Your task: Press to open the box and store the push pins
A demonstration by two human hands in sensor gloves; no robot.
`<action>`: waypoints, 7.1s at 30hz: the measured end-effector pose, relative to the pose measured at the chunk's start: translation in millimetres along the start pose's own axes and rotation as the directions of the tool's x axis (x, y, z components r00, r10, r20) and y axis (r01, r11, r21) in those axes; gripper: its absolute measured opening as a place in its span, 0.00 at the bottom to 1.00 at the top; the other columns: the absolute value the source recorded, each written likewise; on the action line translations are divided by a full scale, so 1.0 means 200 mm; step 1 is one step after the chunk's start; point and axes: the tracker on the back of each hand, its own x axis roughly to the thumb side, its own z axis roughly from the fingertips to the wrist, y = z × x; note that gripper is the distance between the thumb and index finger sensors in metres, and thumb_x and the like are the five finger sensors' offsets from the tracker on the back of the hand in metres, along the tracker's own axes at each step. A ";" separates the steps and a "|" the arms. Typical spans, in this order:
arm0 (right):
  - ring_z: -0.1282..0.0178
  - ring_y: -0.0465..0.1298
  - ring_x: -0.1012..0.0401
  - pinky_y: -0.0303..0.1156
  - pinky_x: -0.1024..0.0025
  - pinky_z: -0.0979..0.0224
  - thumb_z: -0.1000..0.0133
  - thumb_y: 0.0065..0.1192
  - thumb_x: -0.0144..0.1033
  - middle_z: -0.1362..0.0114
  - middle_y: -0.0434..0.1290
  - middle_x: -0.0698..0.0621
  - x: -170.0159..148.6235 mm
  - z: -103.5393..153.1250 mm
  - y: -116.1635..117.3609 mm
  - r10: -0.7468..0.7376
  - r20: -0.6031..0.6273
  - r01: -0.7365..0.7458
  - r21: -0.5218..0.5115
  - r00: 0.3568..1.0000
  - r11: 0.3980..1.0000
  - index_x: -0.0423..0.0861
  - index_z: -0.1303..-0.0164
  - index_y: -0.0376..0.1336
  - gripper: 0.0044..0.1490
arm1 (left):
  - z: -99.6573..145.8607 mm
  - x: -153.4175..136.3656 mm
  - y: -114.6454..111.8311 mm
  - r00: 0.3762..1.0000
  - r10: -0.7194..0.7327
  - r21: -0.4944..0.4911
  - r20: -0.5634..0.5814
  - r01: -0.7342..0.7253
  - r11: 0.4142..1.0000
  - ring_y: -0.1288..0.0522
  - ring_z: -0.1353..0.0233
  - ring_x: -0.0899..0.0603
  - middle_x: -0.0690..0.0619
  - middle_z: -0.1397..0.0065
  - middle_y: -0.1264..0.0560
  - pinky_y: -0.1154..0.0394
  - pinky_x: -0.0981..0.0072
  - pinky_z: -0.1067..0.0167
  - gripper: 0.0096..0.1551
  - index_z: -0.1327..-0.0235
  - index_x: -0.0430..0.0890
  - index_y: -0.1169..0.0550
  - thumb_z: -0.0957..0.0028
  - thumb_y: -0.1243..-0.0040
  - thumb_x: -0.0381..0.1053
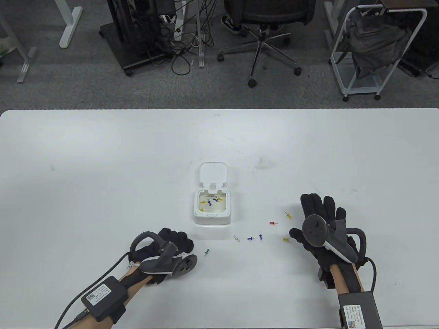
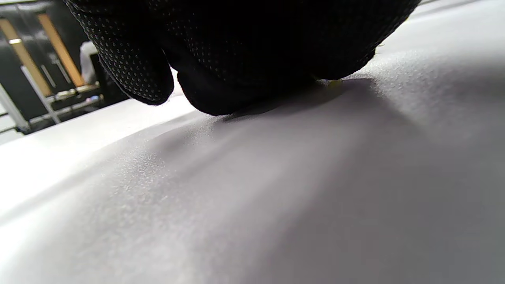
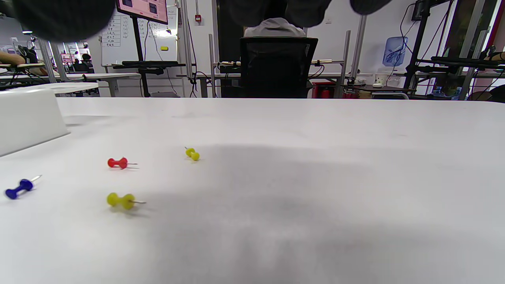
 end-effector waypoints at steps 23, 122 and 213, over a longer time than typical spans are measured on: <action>0.11 0.45 0.37 0.44 0.31 0.18 0.53 0.50 0.65 0.08 0.42 0.46 0.00 0.00 0.00 -0.003 0.008 0.003 0.001 1.000 1.000 0.53 0.21 0.31 0.59 | -0.29 -0.25 0.34 0.949 0.278 0.119 -0.151 -0.262 0.958 0.16 0.46 0.52 0.58 0.34 0.21 0.22 0.48 0.29 0.21 0.40 0.57 0.22 0.46 0.41 0.57; 0.11 0.45 0.37 0.44 0.31 0.18 0.53 0.50 0.65 0.08 0.42 0.46 0.00 0.00 0.01 -0.001 0.006 0.001 0.006 1.000 1.000 0.52 0.21 0.31 0.59 | -0.25 -0.06 0.33 0.959 0.274 0.123 -0.076 -0.263 0.957 0.15 0.54 0.54 0.57 0.39 0.18 0.19 0.49 0.32 0.24 0.39 0.53 0.22 0.49 0.39 0.54; 0.10 0.49 0.40 0.47 0.31 0.17 0.52 0.51 0.64 0.08 0.49 0.47 0.01 -0.05 0.01 0.002 -0.013 -0.001 0.034 1.000 0.999 0.57 0.19 0.39 0.54 | 0.16 -0.54 0.17 0.850 0.147 0.193 -0.507 -0.054 0.980 0.17 0.37 0.47 0.53 0.26 0.25 0.24 0.46 0.27 0.32 0.27 0.54 0.28 0.44 0.45 0.61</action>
